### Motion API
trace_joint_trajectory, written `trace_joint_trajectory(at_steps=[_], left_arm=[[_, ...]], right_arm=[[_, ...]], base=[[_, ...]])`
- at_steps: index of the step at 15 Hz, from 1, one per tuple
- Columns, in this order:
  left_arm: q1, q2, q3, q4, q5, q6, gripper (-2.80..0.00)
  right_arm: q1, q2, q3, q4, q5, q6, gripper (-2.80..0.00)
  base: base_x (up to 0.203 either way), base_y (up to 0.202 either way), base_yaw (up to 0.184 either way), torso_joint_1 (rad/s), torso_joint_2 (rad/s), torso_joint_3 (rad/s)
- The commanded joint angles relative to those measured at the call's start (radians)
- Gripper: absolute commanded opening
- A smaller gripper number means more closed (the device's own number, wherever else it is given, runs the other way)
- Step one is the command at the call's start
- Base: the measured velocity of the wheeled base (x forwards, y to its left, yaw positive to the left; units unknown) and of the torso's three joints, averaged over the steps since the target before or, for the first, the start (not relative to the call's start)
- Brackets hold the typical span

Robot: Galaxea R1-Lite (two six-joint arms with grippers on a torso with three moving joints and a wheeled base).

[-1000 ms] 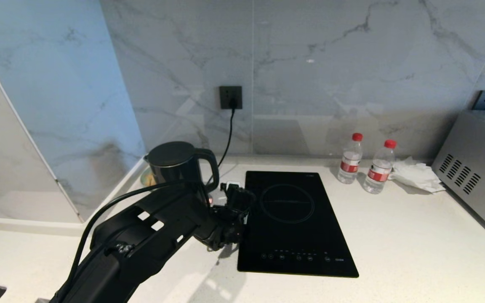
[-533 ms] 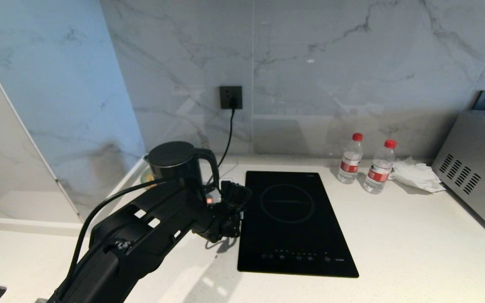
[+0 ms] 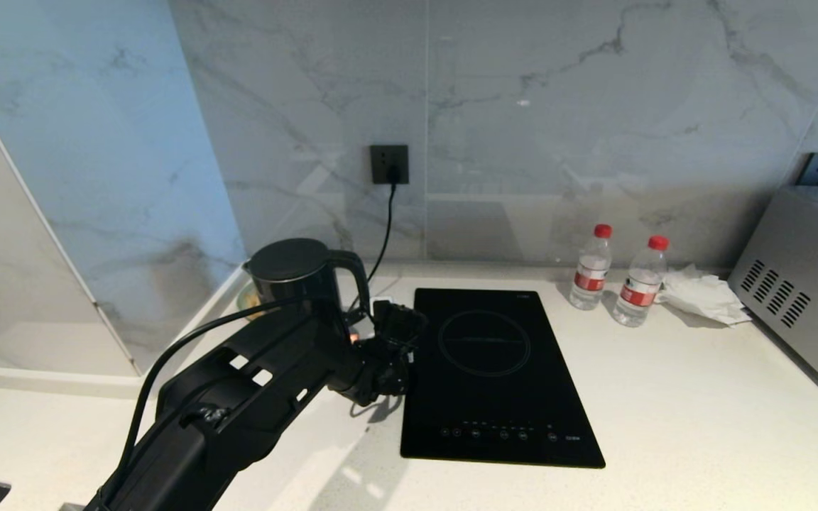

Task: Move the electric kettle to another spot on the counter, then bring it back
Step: Finish boiling water

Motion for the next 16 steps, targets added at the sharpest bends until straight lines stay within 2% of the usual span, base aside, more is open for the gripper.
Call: trace_joint_trajectory(at_steps=[1,5,10,16], left_arm=[[0.006,0.009,-0.016,-0.003,0.006,-0.002,0.00],[0.017,0.008,-0.015,-0.004,0.007,-0.002,0.00],[-0.031,-0.046,0.117,-0.013,0.007,-0.008,0.00],[-0.116,-0.190,0.415,-0.262,0.008,0.000,0.00]], right_arm=[[0.001,0.002,0.000,-0.001,0.000,0.000,-2.80],[0.001,0.002,0.000,-0.001,0.000,0.000,-2.80],[0.001,0.002,0.000,-0.001,-0.001,0.000,-2.80],[0.001,0.002,0.000,-0.001,0.000,0.000,-2.80]], base=[[0.000,0.000,0.000,0.000,0.00,0.000],[0.000,0.000,0.000,0.000,0.00,0.000],[0.000,0.000,0.000,0.000,0.00,0.000],[0.000,0.000,0.000,0.000,0.00,0.000]])
